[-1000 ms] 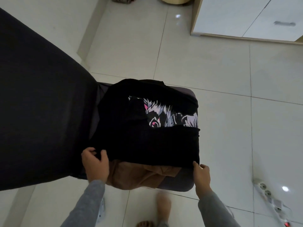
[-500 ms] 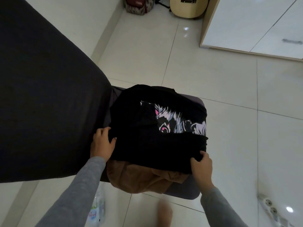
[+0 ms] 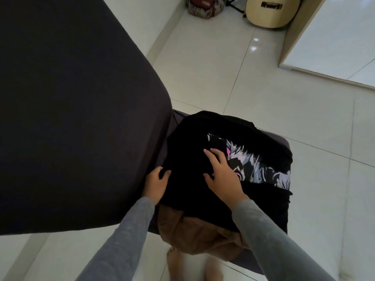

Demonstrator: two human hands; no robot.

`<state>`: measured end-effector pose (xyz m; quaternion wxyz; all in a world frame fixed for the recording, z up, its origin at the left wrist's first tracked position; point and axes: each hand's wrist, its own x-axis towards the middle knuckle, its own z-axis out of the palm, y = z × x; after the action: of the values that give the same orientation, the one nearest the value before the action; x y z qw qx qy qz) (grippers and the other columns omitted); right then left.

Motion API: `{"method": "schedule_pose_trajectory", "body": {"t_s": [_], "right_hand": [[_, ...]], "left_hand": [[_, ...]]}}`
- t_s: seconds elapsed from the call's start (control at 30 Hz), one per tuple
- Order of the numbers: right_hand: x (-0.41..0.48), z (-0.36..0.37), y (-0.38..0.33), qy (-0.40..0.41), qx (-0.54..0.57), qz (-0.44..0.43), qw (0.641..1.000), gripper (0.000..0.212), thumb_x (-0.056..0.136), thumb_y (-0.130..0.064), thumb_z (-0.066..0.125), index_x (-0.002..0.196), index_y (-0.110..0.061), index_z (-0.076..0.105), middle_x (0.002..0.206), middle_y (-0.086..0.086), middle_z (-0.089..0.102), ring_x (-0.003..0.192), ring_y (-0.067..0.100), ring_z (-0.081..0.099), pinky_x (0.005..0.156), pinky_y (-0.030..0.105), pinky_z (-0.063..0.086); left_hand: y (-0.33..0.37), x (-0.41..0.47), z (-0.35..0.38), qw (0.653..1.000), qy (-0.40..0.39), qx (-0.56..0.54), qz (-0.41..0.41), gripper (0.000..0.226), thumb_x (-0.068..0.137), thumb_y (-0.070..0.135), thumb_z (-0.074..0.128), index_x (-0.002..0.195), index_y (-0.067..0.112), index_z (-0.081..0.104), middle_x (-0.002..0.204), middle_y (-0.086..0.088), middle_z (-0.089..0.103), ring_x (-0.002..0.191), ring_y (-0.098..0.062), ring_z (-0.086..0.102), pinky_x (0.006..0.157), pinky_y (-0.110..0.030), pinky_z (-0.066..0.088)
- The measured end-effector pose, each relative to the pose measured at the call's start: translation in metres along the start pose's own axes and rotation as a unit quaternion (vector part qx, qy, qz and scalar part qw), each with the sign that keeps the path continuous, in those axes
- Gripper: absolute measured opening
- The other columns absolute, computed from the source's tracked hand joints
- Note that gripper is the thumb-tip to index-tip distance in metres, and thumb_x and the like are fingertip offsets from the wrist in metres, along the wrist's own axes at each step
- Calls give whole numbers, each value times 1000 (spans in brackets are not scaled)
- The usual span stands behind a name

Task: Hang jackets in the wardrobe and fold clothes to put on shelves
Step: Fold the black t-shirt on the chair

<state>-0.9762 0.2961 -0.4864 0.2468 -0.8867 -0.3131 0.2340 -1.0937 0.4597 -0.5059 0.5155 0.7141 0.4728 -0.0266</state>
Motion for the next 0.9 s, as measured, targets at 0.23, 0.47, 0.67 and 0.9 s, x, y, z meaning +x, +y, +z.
{"method": "schedule_pose_trajectory", "body": {"t_s": [0.23,0.47,0.67,0.9], "right_hand": [[47,-16,-15,63,-4,61,996,20,86,-19,53,105,-18,58,105,-1,54,96,23,56,67,30,40],[87,-25,-38,164,59,22,984,36,80,-8,56,116,-17,55,118,1,48,91,19,58,77,35,51],[44,8,-17,167,146,51,974,50,75,0,61,123,-14,51,128,2,40,114,13,45,103,40,38],[-39,17,52,144,39,140,979,28,88,-14,52,115,-20,57,107,-13,47,107,14,50,92,32,27]], "left_hand": [[-1,4,-2,999,4,40,4,18,98,24,48,80,20,47,80,5,51,72,-4,46,67,-12,38],[-6,10,7,993,62,96,9,24,99,24,43,84,7,51,91,-14,60,83,-26,58,71,-30,43],[-3,3,15,978,98,159,96,30,93,4,46,122,11,49,119,-3,52,102,-17,54,84,-27,47],[18,13,34,843,26,305,443,39,89,14,41,125,15,57,129,-4,55,126,-18,43,108,-40,34]]}}
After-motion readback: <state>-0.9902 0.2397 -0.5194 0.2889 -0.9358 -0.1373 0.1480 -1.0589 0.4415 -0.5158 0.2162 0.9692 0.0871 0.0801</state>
